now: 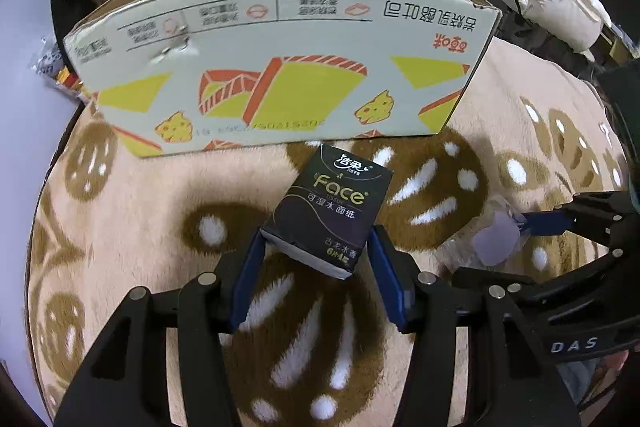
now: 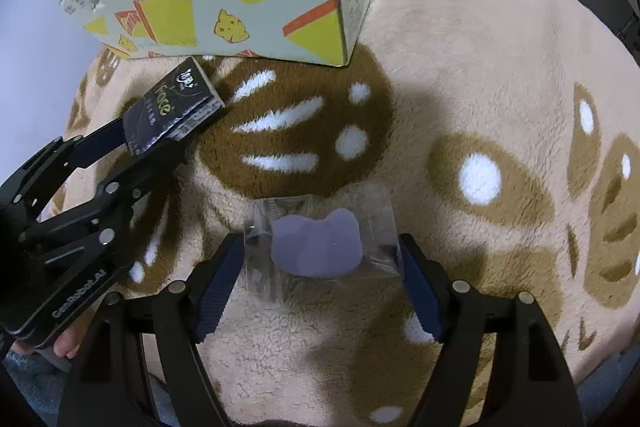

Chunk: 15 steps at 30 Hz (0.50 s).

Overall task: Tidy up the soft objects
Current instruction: 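Grasp black Face tissue pack with left tool while right tool grasps clear sponge bag, then carry sponge bag with right tool into box and release it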

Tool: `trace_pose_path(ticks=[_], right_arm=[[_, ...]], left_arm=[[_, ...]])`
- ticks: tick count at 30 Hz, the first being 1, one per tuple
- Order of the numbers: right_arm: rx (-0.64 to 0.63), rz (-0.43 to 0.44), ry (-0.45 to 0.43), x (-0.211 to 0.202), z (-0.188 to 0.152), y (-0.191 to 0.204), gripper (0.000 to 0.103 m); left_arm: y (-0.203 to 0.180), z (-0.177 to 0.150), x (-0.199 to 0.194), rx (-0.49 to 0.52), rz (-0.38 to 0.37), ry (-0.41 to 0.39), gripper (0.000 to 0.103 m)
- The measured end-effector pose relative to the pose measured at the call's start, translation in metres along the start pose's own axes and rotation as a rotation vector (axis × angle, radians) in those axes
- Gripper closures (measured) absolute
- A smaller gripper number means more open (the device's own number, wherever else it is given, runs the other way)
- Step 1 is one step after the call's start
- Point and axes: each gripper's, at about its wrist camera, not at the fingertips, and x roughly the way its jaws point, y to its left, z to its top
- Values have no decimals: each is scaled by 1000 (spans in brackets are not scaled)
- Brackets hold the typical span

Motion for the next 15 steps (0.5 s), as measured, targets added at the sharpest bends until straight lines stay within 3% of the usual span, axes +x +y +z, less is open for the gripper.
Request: trace_pose_path(ticks=[10, 15], right_arm=[[-49, -63, -4, 14, 0, 34, 21], [-44, -61, -17, 13, -3, 32, 23]], left_arm=[[6, -8, -16, -26, 39, -4, 51], [7, -10, -25, -49, 54, -10, 51]])
